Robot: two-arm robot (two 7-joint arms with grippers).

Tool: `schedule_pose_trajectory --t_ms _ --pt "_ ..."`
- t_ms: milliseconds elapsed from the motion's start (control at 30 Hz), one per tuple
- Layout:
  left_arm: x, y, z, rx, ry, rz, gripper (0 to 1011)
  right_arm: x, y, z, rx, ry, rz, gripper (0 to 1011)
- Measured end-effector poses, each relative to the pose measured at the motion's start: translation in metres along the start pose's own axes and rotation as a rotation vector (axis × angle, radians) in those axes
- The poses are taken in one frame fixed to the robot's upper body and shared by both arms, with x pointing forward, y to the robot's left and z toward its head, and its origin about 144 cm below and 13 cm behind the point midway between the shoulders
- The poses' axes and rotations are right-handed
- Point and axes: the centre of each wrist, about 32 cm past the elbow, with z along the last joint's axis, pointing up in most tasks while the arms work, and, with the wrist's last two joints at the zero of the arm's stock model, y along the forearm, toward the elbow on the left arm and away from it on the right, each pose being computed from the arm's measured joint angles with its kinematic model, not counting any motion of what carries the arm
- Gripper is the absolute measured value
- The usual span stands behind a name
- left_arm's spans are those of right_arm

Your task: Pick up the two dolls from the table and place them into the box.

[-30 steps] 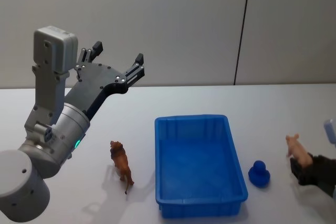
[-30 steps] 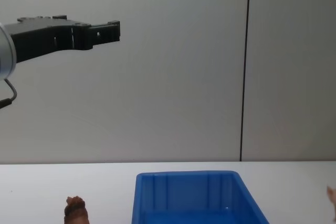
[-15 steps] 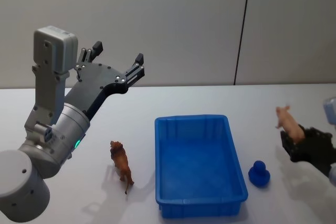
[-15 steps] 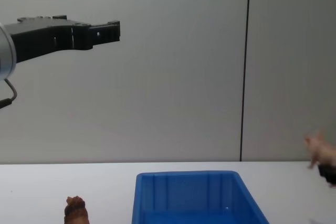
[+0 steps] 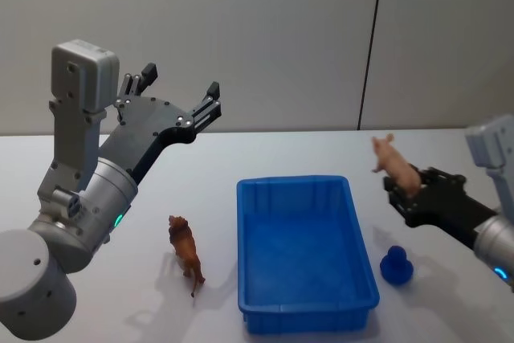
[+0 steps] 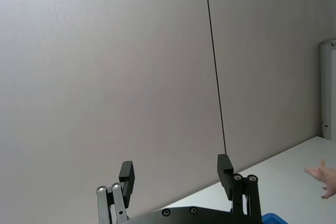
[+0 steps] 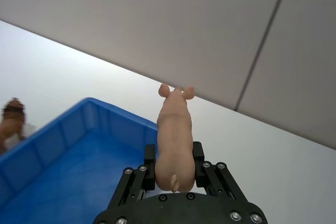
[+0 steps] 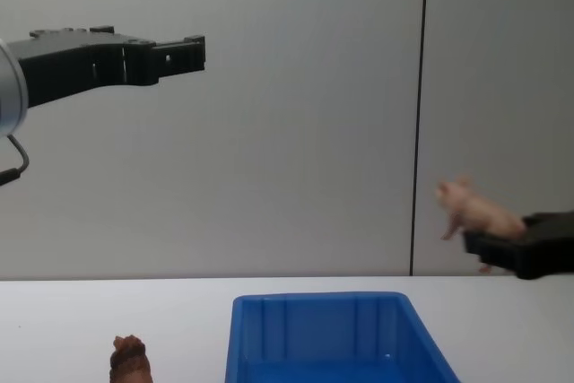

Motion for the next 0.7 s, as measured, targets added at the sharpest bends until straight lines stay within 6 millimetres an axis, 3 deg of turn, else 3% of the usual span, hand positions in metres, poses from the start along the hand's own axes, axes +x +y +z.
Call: schedule_pose_trajectory --t_ms 633,700 --pt "0.0 0.0 0.0 0.0 0.0 0.0 1001 -0.013 0.046 0.02 -0.071 0.093 0.282 387" --pt "0.0 0.0 0.0 0.0 0.0 0.0 1001 -0.015 0.053 0.021 -0.086 0.107 0.311 479"
